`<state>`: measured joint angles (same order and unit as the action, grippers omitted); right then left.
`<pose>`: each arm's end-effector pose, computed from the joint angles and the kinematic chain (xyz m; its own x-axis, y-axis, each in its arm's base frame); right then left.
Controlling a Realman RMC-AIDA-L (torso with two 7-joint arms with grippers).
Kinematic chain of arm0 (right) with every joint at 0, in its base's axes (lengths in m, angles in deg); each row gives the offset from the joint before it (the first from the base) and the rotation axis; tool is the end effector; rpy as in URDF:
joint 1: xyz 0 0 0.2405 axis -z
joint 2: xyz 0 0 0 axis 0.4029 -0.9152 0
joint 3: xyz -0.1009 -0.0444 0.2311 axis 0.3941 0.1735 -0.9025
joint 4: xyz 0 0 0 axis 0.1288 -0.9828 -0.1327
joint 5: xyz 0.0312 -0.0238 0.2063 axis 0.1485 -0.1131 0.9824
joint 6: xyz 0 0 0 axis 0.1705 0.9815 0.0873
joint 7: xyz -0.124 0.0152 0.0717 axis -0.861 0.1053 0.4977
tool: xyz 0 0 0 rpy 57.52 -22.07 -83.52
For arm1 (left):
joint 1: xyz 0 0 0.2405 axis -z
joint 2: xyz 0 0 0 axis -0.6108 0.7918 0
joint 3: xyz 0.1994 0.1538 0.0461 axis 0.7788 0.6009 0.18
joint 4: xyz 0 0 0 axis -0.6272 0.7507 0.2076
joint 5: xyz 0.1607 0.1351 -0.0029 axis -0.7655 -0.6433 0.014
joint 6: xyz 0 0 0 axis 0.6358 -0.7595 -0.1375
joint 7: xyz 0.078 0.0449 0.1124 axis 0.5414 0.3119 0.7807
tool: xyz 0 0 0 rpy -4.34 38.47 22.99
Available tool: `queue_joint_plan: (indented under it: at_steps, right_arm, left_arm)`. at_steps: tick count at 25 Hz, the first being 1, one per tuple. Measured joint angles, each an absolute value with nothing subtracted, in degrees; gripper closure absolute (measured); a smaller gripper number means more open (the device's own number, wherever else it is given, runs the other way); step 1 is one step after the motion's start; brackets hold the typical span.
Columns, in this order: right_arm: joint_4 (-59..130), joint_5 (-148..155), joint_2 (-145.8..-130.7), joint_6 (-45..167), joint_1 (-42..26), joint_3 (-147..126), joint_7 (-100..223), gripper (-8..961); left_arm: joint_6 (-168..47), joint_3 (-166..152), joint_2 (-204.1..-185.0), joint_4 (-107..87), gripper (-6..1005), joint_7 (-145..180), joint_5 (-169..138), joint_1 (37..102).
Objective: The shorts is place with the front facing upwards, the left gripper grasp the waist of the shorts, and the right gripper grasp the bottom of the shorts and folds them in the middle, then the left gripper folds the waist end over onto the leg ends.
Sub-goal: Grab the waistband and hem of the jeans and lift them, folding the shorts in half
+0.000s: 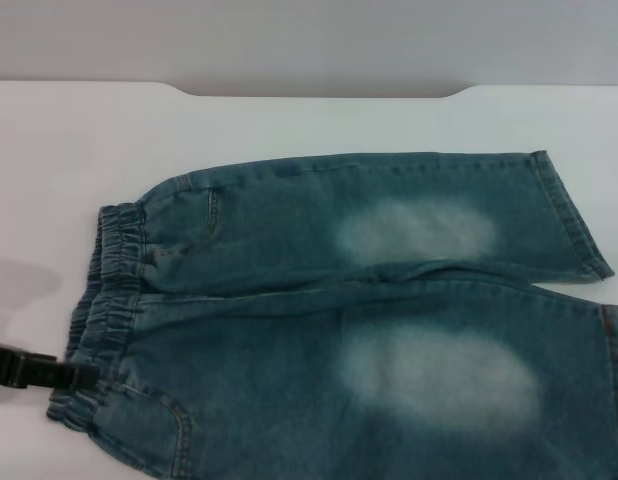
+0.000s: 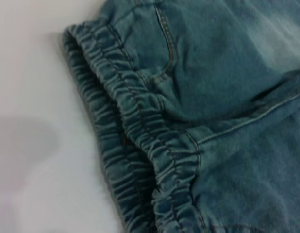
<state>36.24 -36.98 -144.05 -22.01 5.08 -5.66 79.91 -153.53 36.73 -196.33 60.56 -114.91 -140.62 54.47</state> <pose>0.3680 0.2673 0.0857 0.6152 0.4006 -0.6790 -0.7688 0.1141 -0.6292 -0.3100 0.2728 0.0742 0.4247 0.8979 0.1157 0.8915 -0.3925 -0.2261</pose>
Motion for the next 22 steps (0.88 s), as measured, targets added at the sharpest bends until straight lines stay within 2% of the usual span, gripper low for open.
queue_joint_plan:
  at_steps: [7, 22]
  right_arm:
    - [36.86, -36.99, -143.97, -22.01, 5.29, -5.59, 79.91, 438]
    - [36.87, -36.99, -143.98, -22.01, 5.12, -5.29, 79.91, 439]
  left_arm:
    - [-153.52, 36.92, -196.94, 60.38, 213, -114.83, -142.18, 54.33]
    - [-153.31, 36.76, -196.97, 59.16, 213, -114.82, -144.18, 54.50]
